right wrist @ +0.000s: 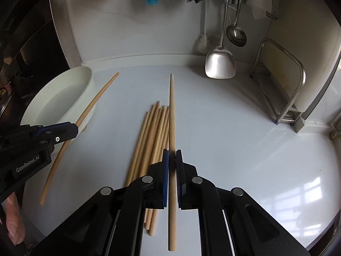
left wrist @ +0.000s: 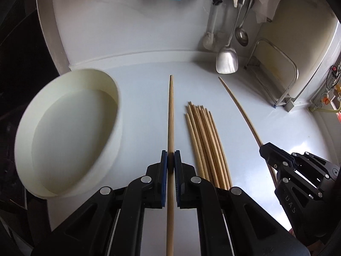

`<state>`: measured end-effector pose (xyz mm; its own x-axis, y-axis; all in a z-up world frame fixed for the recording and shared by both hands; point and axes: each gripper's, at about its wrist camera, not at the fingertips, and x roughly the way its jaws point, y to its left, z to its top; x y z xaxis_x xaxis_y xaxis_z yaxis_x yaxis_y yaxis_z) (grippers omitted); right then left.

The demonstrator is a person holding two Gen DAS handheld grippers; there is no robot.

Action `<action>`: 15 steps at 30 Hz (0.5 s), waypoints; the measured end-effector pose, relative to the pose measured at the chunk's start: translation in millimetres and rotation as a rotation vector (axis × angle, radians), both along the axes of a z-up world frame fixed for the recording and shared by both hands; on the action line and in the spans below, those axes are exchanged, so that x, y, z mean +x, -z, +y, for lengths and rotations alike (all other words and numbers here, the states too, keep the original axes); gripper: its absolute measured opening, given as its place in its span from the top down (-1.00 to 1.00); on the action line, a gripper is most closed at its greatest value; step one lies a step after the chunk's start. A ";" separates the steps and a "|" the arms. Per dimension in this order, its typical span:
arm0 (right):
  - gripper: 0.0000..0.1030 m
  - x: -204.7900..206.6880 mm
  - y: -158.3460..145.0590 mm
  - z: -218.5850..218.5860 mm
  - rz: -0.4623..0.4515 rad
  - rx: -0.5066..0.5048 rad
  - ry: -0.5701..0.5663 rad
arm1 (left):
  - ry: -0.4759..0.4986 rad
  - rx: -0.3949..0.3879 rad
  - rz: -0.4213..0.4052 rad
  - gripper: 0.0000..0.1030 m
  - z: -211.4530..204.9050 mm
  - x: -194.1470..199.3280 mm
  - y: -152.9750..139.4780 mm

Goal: Organize utensils
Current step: 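Carry the held chopsticks over the white bowl with both tools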

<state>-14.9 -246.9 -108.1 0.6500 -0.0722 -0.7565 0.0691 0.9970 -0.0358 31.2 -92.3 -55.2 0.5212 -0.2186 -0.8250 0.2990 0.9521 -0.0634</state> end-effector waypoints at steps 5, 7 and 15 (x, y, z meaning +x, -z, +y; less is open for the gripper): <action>0.88 23.2 -28.1 50.5 -0.024 0.035 -0.046 | -0.068 0.016 -0.035 0.86 60.3 23.9 -29.8; 0.88 36.4 -33.6 75.7 -0.030 0.045 -0.070 | -0.099 0.027 -0.037 0.86 88.8 34.8 -33.8; 0.88 97.0 -17.7 170.2 0.023 0.121 -0.135 | -0.146 0.056 0.017 0.86 172.3 81.8 -13.4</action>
<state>82.1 -76.7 -90.5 0.6297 0.1072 -0.7694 -0.0652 0.9942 0.0852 113.0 80.0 -41.8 0.5300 -0.0948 -0.8427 0.1562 0.9876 -0.0128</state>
